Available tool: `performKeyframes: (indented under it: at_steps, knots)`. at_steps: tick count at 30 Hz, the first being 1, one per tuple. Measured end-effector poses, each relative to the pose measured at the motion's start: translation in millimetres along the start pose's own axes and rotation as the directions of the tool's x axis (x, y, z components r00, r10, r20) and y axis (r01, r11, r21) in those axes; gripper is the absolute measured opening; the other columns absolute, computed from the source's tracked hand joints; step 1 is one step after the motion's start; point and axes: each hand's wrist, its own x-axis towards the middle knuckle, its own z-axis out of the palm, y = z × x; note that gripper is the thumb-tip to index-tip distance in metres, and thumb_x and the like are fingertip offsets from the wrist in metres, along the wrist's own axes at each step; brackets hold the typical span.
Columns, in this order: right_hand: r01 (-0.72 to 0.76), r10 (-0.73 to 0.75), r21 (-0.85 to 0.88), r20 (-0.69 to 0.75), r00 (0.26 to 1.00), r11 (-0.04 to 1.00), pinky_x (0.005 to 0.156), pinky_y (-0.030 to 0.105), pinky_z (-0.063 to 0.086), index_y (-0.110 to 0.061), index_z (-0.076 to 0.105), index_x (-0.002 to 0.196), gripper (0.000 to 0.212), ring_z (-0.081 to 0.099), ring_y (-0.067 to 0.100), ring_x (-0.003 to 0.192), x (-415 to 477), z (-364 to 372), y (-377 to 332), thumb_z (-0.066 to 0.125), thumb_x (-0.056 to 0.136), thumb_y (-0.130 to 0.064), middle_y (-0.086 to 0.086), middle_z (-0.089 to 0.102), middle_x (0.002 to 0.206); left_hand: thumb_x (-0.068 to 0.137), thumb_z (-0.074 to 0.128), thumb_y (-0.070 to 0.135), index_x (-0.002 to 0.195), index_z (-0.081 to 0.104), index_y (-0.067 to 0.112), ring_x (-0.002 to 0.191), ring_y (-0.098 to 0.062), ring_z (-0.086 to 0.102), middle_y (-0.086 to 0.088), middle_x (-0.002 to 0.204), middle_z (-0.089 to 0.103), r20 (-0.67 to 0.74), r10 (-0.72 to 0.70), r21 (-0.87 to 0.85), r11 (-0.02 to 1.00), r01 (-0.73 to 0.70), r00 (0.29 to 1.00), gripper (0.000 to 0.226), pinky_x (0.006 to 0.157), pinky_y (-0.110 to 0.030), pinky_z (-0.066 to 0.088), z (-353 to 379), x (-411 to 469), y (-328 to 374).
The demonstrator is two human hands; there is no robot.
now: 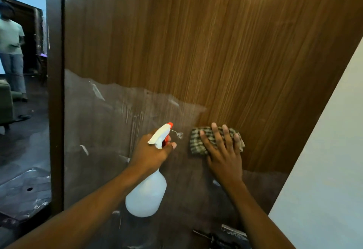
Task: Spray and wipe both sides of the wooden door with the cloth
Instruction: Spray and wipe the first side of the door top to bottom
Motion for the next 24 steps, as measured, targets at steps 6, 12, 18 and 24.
performKeyframes:
  at_steps: [6, 12, 18, 24]
  knots:
    - [-0.451, 0.452, 0.032, -0.075, 0.889, 0.892, 0.119, 0.066, 0.009, -0.024, 0.032, 0.156, 0.062, 0.010, 0.042, 0.152, 8, -6, -10, 0.045, 0.097, -0.039, 0.016, 0.018, 0.165, 0.081, 0.069, 0.032, 0.108, 0.057, 0.017, 0.091, -0.024, 0.064, -0.006, 0.105, 0.067, 0.016, -0.024, -0.022, 0.999, 0.024, 1.000, 0.033, 0.087, -0.035, 0.054, -36, 20, -16]
    - [-0.257, 0.254, -0.055, -0.055, 0.966, 0.965, 0.119, 0.065, 0.005, -0.028, 0.029, 0.157, 0.067, 0.010, 0.042, 0.152, 74, 11, -69, 0.049, 0.094, -0.036, 0.013, 0.017, 0.165, 0.081, 0.069, 0.029, 0.103, 0.056, 0.019, 0.087, -0.021, 0.063, -0.002, 0.099, 0.064, 0.039, -0.012, -0.076, 0.997, 0.015, 0.999, 0.026, 0.080, -0.028, 0.051, -60, 40, -26]
    - [-0.049, 0.052, -0.064, 0.054, 0.997, 0.997, 0.119, 0.062, 0.018, -0.033, 0.032, 0.155, 0.066, 0.015, 0.036, 0.153, 7, 21, -75, 0.052, 0.093, -0.037, 0.007, 0.016, 0.166, 0.081, 0.069, 0.030, 0.097, 0.056, 0.021, 0.086, -0.021, 0.064, -0.001, 0.093, 0.065, 0.073, 0.025, -0.034, 0.999, -0.023, 0.997, 0.023, 0.074, -0.024, 0.049, -86, 55, -38]
    - [-0.562, 0.561, -0.001, -0.062, 0.826, 0.827, 0.119, 0.065, 0.006, -0.026, 0.022, 0.159, 0.071, 0.002, 0.040, 0.153, 77, 7, -104, 0.051, 0.094, -0.031, 0.015, 0.009, 0.167, 0.084, 0.066, 0.032, 0.109, 0.049, 0.027, 0.073, -0.006, 0.054, 0.009, 0.101, 0.055, 0.121, 0.052, -0.003, 0.999, -0.052, 0.991, 0.031, 0.061, -0.007, 0.037, -114, 69, -45]
